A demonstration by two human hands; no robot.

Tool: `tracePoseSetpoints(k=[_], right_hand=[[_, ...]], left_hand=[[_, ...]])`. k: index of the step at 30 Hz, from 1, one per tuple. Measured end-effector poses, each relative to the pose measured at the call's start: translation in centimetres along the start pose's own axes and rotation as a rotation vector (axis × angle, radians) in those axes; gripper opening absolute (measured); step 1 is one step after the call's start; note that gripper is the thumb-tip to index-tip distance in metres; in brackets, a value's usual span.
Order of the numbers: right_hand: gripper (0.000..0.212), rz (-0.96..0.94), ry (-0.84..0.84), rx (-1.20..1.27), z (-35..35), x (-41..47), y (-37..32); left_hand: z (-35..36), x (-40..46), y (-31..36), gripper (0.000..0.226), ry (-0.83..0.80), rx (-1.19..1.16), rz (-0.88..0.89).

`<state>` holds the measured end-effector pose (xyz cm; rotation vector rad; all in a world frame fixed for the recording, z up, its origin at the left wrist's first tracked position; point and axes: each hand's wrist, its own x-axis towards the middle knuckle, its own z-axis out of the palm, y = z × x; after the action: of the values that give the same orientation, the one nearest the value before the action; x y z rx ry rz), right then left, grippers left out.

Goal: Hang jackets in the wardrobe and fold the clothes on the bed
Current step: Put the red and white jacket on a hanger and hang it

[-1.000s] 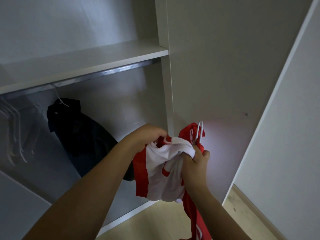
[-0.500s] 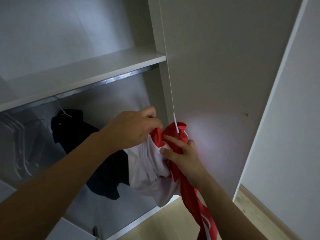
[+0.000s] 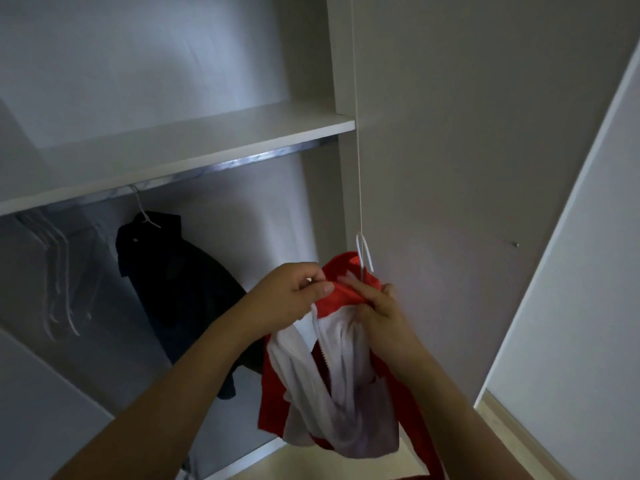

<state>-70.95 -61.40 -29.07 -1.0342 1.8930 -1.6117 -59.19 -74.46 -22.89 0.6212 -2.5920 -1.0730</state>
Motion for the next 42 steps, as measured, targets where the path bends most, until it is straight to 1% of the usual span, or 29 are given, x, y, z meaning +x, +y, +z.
tracePoseSetpoints(k=[2,4,5,6,7,8,10,12,16,18,20,24,27,29,32,34,37,39,42], right_hand=[[0.035,0.038,0.005,0.021,-0.5,-0.2,0.3],[0.02,0.111,0.021,0.124,-1.0,-0.4,0.6],[0.014,0.148,0.026,0.175,-1.2,-0.5,0.8],[0.013,0.166,0.036,0.189,-1.5,-0.5,0.9],[0.014,0.169,0.049,0.163,-1.8,-0.6,1.0],[0.017,0.159,0.057,0.134,-2.1,-0.6,1.1],[0.018,0.121,0.052,0.08,-2.6,-0.7,1.2],[0.02,0.082,0.048,0.01,-3.1,-0.9,1.6],[0.021,0.08,0.042,-0.065,-4.1,-0.9,2.3],[0.021,0.099,0.032,-0.081,-4.5,-1.0,2.4],[0.022,0.115,0.047,-0.07,-4.9,-1.1,2.4],[0.022,0.16,0.041,0.081,-5.4,-1.7,1.9],[0.022,0.096,0.024,0.044,-5.5,-1.5,2.1],[0.022,0.041,0.021,-0.041,-5.6,-1.3,2.5],[0.015,-0.007,0.024,-0.166,-5.9,-1.3,2.9],[0.014,0.012,0.014,-0.168,-6.0,-1.3,2.8],[0.021,0.094,-0.001,-0.02,-6.5,-1.7,1.9],[0.024,0.096,-0.049,0.022,-6.7,-1.9,1.6],[0.018,0.138,-0.103,0.116,-6.5,-2.0,0.9]], left_hand=[[0.6,0.6,0.3,0.028,0.024,0.052,-0.072],[0.9,1.1,0.4,0.034,-0.016,0.02,-0.192],[1.0,1.1,0.5,0.034,-0.045,-0.046,-0.238],[1.2,1.1,0.4,0.029,-0.045,-0.149,-0.285],[1.4,1.0,0.5,0.023,-0.029,-0.247,-0.331],[1.6,0.7,0.5,0.022,-0.03,-0.297,-0.357],[2.2,0.4,0.4,0.028,-0.091,-0.261,-0.345],[2.6,0.2,0.4,0.03,-0.148,-0.281,-0.317],[3.2,0.3,0.4,0.03,-0.145,-0.412,-0.276],[3.7,0.4,0.4,0.033,-0.098,-0.418,-0.246],[4.3,0.5,0.5,0.029,-0.027,-0.474,-0.203],[5.0,0.5,0.1,0.017,0.119,-0.632,-0.192],[5.5,0.3,-0.4,0.016,0.189,-0.707,-0.239],[5.8,0.3,-0.6,0.016,0.216,-0.766,-0.278],[6.2,0.1,-0.7,0.009,0.206,-0.73,-0.286],[6.4,0.2,-0.6,0.008,0.182,-0.674,-0.273],[6.3,0.4,0.0,0.009,0.163,-0.63,-0.241],[6.0,0.6,0.5,0.01,0.136,-0.604,-0.208],[5.7,0.9,1.2,0.01,0.091,-0.536,-0.173]])
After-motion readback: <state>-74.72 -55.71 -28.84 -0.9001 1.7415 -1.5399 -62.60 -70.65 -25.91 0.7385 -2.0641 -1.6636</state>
